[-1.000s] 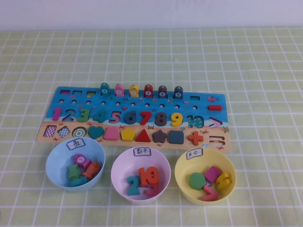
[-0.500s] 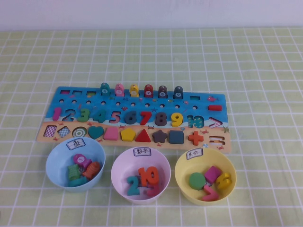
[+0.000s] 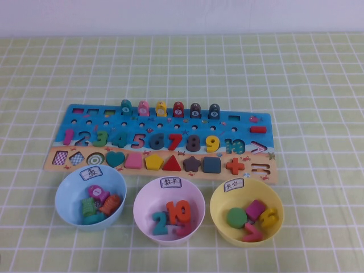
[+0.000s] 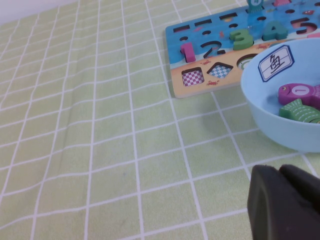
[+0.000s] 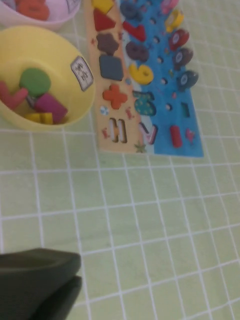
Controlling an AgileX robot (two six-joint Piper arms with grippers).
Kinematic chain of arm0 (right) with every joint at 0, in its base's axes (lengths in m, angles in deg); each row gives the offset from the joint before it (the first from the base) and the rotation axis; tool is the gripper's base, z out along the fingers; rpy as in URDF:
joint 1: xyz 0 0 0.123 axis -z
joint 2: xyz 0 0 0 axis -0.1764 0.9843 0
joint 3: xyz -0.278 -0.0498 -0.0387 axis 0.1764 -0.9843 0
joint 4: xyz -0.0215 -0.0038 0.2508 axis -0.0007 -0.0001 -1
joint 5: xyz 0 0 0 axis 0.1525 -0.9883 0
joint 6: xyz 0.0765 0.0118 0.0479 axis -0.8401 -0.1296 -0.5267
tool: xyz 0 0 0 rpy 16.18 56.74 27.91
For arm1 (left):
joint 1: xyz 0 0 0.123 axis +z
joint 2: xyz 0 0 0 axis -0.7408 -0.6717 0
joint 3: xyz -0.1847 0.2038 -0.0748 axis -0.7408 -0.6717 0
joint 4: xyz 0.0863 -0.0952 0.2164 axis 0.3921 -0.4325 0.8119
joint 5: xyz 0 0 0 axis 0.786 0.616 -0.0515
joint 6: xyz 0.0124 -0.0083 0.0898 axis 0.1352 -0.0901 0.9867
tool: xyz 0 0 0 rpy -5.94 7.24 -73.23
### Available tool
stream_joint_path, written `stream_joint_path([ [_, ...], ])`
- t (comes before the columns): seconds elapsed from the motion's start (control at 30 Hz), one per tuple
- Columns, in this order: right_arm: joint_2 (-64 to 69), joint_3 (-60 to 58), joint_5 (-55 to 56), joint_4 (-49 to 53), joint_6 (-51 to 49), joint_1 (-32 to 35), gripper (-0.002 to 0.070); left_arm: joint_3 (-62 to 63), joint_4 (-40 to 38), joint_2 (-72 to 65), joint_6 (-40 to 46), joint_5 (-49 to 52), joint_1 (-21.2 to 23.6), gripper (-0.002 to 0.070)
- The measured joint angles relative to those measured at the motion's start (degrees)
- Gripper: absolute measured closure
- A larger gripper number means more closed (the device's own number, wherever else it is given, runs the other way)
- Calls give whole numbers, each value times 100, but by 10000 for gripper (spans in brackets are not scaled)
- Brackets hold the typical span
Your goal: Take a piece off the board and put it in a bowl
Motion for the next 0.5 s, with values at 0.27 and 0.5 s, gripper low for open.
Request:
stream_joint_path([
  [0.27, 1693, 1251, -389, 157, 582, 0, 694, 0, 0, 0, 0, 0, 0, 680],
  [0.5, 3527, 3121, -2514, 232, 1632, 0, 694, 0, 0, 0, 0, 0, 0, 680],
])
